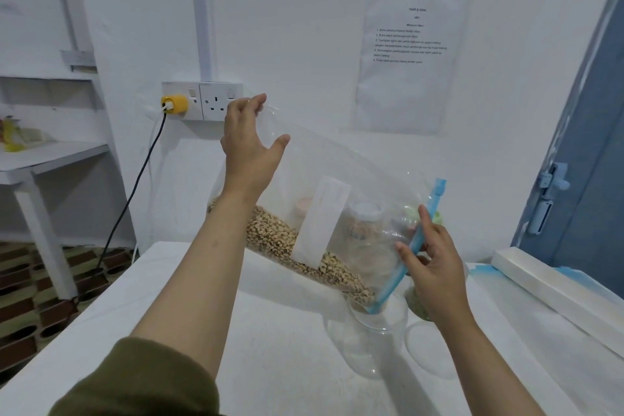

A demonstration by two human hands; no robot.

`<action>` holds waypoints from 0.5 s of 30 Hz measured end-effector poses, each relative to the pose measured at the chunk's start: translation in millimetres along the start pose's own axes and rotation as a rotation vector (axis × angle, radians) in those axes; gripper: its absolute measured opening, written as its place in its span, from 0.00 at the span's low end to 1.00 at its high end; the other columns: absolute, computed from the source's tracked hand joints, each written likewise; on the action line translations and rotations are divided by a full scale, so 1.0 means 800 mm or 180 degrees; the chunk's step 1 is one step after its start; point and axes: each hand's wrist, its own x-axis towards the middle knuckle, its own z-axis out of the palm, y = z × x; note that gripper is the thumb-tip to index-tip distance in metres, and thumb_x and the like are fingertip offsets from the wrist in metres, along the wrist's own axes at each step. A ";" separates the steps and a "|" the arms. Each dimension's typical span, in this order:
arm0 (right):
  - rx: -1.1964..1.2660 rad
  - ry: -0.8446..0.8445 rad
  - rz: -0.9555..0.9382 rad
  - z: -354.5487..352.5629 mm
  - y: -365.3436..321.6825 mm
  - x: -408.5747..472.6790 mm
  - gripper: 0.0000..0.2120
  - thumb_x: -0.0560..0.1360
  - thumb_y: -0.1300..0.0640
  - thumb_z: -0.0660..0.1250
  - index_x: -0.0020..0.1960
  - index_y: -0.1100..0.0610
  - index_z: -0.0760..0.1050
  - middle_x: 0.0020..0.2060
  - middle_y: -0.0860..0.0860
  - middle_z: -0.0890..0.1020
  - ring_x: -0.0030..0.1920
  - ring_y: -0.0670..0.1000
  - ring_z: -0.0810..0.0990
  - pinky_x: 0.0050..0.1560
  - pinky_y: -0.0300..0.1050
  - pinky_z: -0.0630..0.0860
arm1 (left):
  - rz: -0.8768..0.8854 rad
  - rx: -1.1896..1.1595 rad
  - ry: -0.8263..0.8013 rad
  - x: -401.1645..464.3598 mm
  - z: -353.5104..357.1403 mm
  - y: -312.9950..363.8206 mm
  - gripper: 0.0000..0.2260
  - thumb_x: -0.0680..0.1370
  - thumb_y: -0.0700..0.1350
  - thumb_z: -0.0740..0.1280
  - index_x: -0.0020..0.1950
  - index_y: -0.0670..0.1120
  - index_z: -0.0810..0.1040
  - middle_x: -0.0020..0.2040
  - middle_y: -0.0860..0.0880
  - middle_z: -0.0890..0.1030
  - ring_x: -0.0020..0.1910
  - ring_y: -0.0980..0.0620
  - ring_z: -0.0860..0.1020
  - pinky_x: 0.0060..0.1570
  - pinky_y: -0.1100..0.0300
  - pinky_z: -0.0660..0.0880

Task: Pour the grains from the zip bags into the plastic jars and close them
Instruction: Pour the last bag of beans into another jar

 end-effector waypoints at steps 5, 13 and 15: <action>0.0068 -0.0004 0.0001 -0.001 0.002 -0.002 0.33 0.74 0.52 0.68 0.77 0.47 0.62 0.58 0.47 0.74 0.60 0.38 0.75 0.57 0.29 0.74 | 0.0017 0.0019 -0.0015 0.001 0.001 0.001 0.29 0.72 0.46 0.73 0.71 0.47 0.69 0.64 0.49 0.67 0.65 0.54 0.70 0.67 0.40 0.67; 0.0028 0.0052 0.0038 0.001 0.007 -0.004 0.34 0.75 0.52 0.68 0.77 0.42 0.59 0.58 0.45 0.73 0.61 0.38 0.75 0.55 0.28 0.74 | 0.0054 -0.0025 -0.0070 0.003 0.003 0.004 0.28 0.72 0.47 0.72 0.71 0.48 0.69 0.62 0.54 0.66 0.65 0.56 0.70 0.67 0.40 0.67; 0.0030 0.0052 0.0033 0.001 0.009 -0.005 0.34 0.76 0.56 0.69 0.77 0.42 0.59 0.58 0.46 0.73 0.61 0.38 0.75 0.55 0.30 0.75 | 0.0053 -0.0043 -0.0075 0.003 0.003 0.005 0.29 0.72 0.48 0.72 0.71 0.48 0.69 0.61 0.55 0.65 0.64 0.58 0.70 0.67 0.40 0.67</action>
